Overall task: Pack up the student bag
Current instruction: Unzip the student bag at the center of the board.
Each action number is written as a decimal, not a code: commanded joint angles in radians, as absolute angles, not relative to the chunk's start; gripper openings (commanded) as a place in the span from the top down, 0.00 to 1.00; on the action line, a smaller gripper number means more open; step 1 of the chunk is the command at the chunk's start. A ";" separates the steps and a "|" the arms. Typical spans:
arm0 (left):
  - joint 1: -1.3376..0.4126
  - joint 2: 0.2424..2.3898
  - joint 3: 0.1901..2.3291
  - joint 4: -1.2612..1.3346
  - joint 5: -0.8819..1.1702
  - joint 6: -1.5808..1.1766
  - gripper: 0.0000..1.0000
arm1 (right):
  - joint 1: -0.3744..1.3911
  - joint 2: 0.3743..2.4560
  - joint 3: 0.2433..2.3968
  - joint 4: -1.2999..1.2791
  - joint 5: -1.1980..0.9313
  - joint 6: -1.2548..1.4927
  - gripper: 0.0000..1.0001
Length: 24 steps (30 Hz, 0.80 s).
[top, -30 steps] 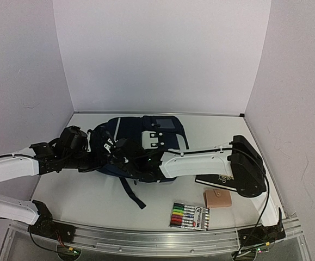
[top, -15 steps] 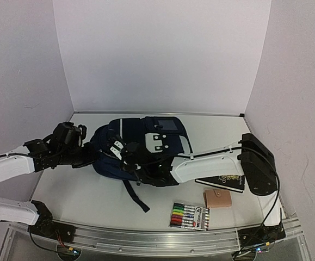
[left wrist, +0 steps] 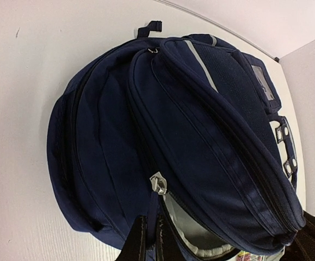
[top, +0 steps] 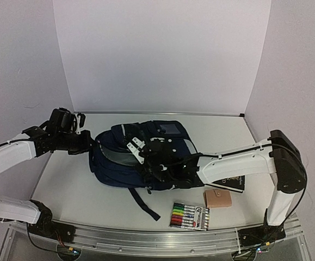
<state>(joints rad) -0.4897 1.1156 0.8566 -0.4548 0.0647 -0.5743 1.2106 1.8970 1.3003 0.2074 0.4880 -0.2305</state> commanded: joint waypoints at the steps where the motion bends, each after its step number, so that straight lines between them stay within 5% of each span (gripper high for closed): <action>1: -0.341 1.156 0.885 -0.383 -0.044 -0.526 1.00 | 1.182 1.746 1.215 0.257 0.552 -0.127 1.00; 10: -0.304 1.256 0.873 -0.206 0.192 -0.457 1.00 | 1.182 1.673 1.123 0.312 0.490 -0.074 1.00; 24: -0.333 1.044 0.685 -0.115 0.453 -0.448 1.00 | 1.184 1.854 1.296 0.312 0.479 -0.080 0.37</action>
